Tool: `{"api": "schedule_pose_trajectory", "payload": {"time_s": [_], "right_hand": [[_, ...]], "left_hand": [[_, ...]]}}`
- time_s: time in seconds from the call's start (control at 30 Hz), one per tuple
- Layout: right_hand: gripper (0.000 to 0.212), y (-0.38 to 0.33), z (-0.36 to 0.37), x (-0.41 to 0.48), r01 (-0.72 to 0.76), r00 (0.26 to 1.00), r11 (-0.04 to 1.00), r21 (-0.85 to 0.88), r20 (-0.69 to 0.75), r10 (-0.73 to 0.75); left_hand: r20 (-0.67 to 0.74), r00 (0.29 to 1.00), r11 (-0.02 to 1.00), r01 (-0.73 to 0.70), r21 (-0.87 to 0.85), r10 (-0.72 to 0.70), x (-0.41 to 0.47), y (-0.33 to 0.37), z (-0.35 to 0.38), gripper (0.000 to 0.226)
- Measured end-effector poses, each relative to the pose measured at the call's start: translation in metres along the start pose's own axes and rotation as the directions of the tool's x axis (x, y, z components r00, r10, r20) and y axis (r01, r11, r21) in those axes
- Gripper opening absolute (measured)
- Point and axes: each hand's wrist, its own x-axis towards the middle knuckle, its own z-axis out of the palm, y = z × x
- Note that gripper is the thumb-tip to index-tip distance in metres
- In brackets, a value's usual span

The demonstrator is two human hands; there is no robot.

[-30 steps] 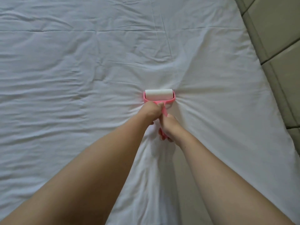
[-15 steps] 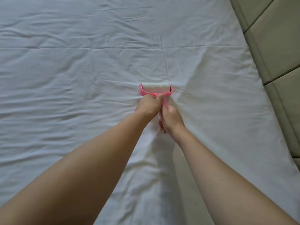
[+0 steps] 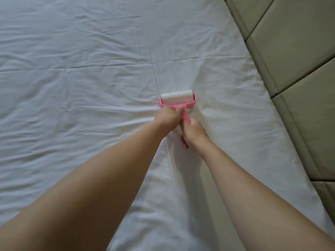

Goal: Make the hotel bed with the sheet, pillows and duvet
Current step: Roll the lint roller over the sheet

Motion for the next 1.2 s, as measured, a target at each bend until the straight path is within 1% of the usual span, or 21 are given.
{"api": "schedule_pose_trajectory", "payload": {"time_s": [0.07, 0.13, 0.23, 0.37, 0.43, 0.6, 0.77, 1.03, 1.13, 1.2], "right_hand": [[0.056, 0.000, -0.003, 0.002, -0.040, 0.997, 0.999, 0.016, 0.071, 0.039], [0.054, -0.001, -0.005, 0.003, -0.077, 0.991, 0.996, 0.041, 0.109, 0.072], [0.056, -0.002, -0.007, 0.002, -0.112, 0.985, 0.991, 0.068, 0.137, 0.102], [0.055, 0.009, -0.007, -0.014, -0.142, 0.977, 0.988, 0.061, 0.169, 0.130], [0.057, 0.019, -0.007, -0.026, -0.152, 0.975, 0.987, 0.048, 0.171, 0.141], [0.068, 0.045, -0.007, -0.069, -0.173, 0.969, 0.984, 0.052, 0.186, 0.160], [0.065, 0.077, -0.009, -0.127, -0.210, 0.961, 0.976, 0.049, 0.197, 0.197], [0.068, 0.120, -0.007, -0.200, -0.267, 0.946, 0.963, 0.025, 0.197, 0.257], [0.069, 0.135, -0.003, -0.219, -0.267, 0.946, 0.964, 0.019, 0.197, 0.258], [0.065, 0.143, -0.002, -0.233, -0.273, 0.944, 0.962, 0.025, 0.199, 0.263]], "left_hand": [[0.001, 1.000, 0.999, 0.018, 0.040, -0.018, 0.004, -0.002, 0.002, 0.042], [0.002, 0.999, 0.998, 0.040, 0.055, -0.040, 0.006, -0.001, 0.003, 0.043], [0.008, 0.996, 0.994, 0.088, 0.061, -0.089, 0.004, 0.002, 0.006, 0.046], [0.022, 0.989, 0.987, 0.145, 0.076, -0.147, -0.012, -0.003, 0.013, 0.050], [0.039, 0.985, 0.983, 0.162, 0.084, -0.166, -0.025, -0.009, 0.020, 0.051], [0.052, 0.982, 0.979, 0.177, 0.099, -0.183, -0.066, -0.026, 0.040, 0.049], [0.132, 0.962, 0.968, 0.224, 0.109, -0.238, -0.120, -0.050, 0.061, 0.049], [0.184, 0.935, 0.953, 0.291, 0.085, -0.302, -0.197, -0.075, 0.087, 0.044], [0.193, 0.933, 0.952, 0.289, 0.098, -0.303, -0.218, -0.086, 0.094, 0.045], [0.192, 0.937, 0.956, 0.275, 0.104, -0.291, -0.231, -0.094, 0.098, 0.045]]}}
